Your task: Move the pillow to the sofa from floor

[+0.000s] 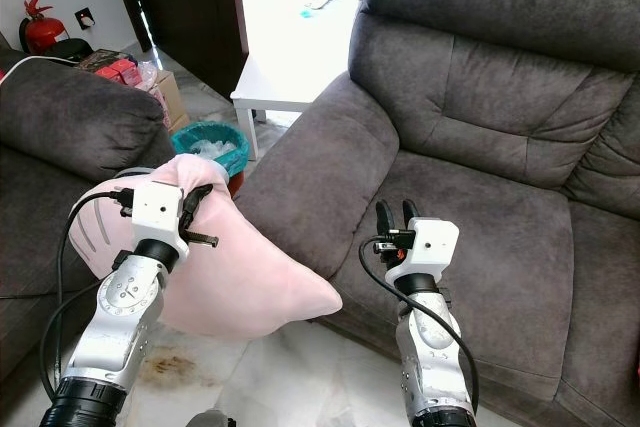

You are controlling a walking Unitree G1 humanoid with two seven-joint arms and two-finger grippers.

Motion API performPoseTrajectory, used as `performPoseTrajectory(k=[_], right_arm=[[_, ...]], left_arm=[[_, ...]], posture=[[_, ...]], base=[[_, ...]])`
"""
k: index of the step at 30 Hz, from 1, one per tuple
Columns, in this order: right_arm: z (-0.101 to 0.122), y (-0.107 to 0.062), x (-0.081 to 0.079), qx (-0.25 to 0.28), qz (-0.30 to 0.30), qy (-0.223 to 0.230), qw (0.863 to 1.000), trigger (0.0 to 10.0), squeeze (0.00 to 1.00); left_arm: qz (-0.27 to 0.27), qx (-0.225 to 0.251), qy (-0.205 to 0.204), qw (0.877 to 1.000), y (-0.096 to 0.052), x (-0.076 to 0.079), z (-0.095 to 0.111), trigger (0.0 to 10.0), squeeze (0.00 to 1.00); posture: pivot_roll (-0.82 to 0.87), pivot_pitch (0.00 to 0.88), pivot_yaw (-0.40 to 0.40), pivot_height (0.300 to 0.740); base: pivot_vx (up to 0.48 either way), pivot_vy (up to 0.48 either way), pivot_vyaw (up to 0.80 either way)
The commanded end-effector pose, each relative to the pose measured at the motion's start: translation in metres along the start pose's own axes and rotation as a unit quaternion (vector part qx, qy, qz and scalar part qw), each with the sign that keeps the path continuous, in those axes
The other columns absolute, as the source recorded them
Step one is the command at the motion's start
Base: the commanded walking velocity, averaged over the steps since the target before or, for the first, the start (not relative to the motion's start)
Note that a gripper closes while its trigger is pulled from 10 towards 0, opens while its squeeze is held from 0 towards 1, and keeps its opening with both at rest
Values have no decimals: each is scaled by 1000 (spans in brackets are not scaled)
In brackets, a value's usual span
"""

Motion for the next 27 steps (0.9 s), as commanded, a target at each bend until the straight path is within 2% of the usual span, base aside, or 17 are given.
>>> performPoseTrajectory(k=[1, 11, 21, 27], right_arm=[[1, 4, 2, 2, -7, 0, 1000, 10000, 0], [11, 20, -7, 23, -4, 11, 1000, 10000, 0], [13, 24, -6, 29, 1, 6, 1000, 10000, 0], [22, 37, 0, 40, -1, -2, 999, 10000, 0]], left_arm=[[-19, 73, -2, 997, 10, 8, 33, 10000, 0], [-24, 73, 9, 997, 18, 6, 33, 10000, 0], [-12, 75, 16, 997, 21, -3, 32, 10000, 0], [-8, 72, 16, 997, 34, -2, 29, 10000, 0]], posture=[[123, 0, -11, 694], [123, 0, 16, 694], [122, 0, 6, 694], [107, 0, -5, 694]], base=[[0, 0, 0], [0, 0, 0], [0, 0, 0], [0, 0, 0]])
Point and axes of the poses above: a point about 5 cm out from each wrist's last joint towards the gripper, its own y axis pointing out of the wrist towards the gripper, its own z axis along the axis of the wrist's last joint, x = y × z, the point moved 1 cm from there along y, pointing out of the wrist towards the gripper, and after that the axes turned 15 degrees about -y, right-handed, at the moved point
